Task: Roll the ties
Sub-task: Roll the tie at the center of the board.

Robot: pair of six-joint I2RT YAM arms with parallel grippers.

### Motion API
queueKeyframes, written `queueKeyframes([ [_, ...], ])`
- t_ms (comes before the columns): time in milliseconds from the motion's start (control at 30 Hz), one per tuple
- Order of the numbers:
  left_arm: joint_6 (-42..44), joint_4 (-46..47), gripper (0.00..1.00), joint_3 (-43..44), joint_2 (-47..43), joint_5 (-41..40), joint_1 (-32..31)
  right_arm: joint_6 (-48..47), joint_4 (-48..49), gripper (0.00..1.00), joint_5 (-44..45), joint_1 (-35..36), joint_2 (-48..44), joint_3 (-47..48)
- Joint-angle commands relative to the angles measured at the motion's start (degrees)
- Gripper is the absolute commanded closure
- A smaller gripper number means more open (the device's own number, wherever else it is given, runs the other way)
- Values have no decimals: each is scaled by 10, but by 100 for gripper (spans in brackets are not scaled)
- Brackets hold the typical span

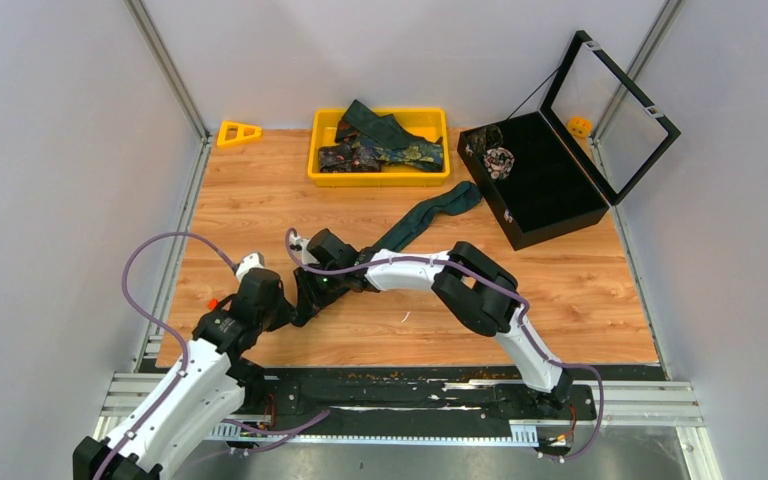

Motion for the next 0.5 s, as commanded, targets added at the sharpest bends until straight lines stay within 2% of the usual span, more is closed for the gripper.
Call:
queueKeyframes([
  [0,20,39,100,30,11,6,3,9,10,87,-18,12,-1,11],
  [467,46,19,100,51,31,13,3,36,35,87,-50,16,7,12],
])
